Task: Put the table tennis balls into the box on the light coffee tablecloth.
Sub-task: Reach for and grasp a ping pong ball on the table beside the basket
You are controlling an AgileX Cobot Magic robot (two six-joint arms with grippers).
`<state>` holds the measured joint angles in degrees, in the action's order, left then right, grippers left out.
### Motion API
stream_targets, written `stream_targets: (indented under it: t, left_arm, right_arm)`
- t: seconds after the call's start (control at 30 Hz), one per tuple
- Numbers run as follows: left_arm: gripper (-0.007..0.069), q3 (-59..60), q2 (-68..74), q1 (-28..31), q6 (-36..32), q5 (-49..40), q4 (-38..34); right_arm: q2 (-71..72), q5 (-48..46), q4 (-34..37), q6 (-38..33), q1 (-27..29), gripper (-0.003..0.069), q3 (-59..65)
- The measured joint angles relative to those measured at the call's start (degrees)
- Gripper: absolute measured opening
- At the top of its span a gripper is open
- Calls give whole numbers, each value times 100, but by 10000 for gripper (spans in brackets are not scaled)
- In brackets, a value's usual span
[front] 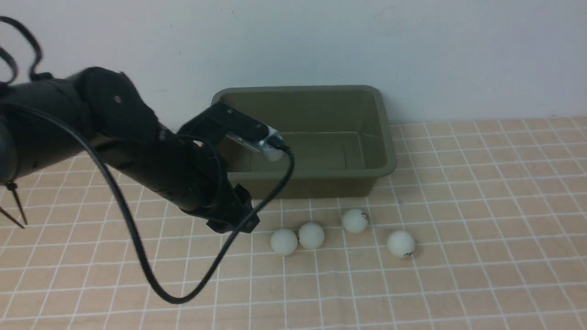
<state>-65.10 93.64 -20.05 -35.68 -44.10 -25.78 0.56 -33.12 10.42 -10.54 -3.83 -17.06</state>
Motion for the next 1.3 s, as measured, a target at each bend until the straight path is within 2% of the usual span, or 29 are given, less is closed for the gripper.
stream_targets:
  t: [0.03,0.13,0.27,0.33,0.53,0.77,0.9,1.1,1.3]
  left_arm:
    - [309,-7,94,-221,474,158,397]
    - [309,-7,316,-549,1129,376,993]
    - [309,-12,653,-756,1416,720,1309]
    - [309,-27,799,-793,1351,786,1347]
    - [309,-263,1313,-903,467,929,1340]
    - [309,-477,1429,-915,-298,1054,943]
    - [341,-505,1452,-915,-654,1053,876]
    - [393,-518,1532,-915,-968,1259,866]
    - [394,-521,1833,-915,-1053,1507,855]
  right_arm:
    - [0,0,-8,0,0,-18,0]
    - [0,0,-32,0,0,-18,0]
    - [0,-3,-91,0,0,-18,0]
    - [0,-3,-96,0,0,-18,0]
    - [0,-3,-131,41,0,-18,0]
    - [0,-3,-134,64,0,-18,0]
    - [0,-3,-134,64,0,-18,0]
    - [0,-3,-134,64,0,-18,0]
    - [0,-7,-134,64,0,-18,0]
